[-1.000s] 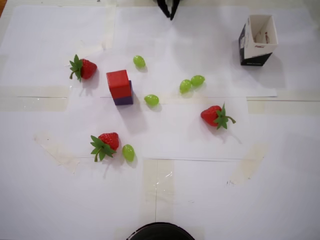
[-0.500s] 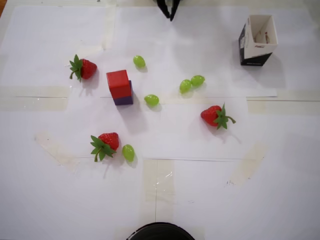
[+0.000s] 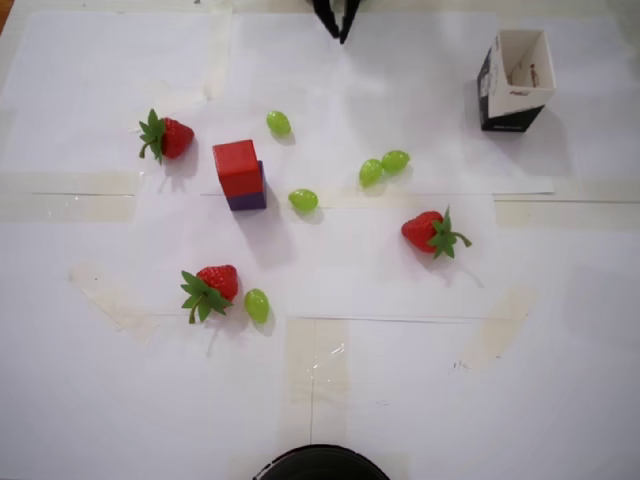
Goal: Put the red cube on top of the purple cube
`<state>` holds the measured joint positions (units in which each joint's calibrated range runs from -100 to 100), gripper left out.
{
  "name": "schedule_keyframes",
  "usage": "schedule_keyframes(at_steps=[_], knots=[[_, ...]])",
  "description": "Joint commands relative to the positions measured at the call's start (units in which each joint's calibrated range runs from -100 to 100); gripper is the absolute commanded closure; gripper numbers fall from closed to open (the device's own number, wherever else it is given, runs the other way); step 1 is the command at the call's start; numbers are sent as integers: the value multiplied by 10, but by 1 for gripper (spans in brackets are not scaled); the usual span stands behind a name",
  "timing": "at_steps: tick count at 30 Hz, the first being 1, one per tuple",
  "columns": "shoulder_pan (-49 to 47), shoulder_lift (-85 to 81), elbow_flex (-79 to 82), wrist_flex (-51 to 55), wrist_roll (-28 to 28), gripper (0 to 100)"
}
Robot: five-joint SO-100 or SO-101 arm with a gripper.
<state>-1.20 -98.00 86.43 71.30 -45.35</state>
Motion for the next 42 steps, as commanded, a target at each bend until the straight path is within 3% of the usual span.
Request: schedule_keyframes(at_steps=[1,5,15,23,29,36,42], knots=[[-3,4,-42,14,-4,100],[6,20,-71,35,6,100],[57,300,-306,37,56,100],[100,363,-381,27,76,100],[107,560,-542,21,98,98],[116,634,-559,-47,105,90],[115,656,-558,-59,108,90]])
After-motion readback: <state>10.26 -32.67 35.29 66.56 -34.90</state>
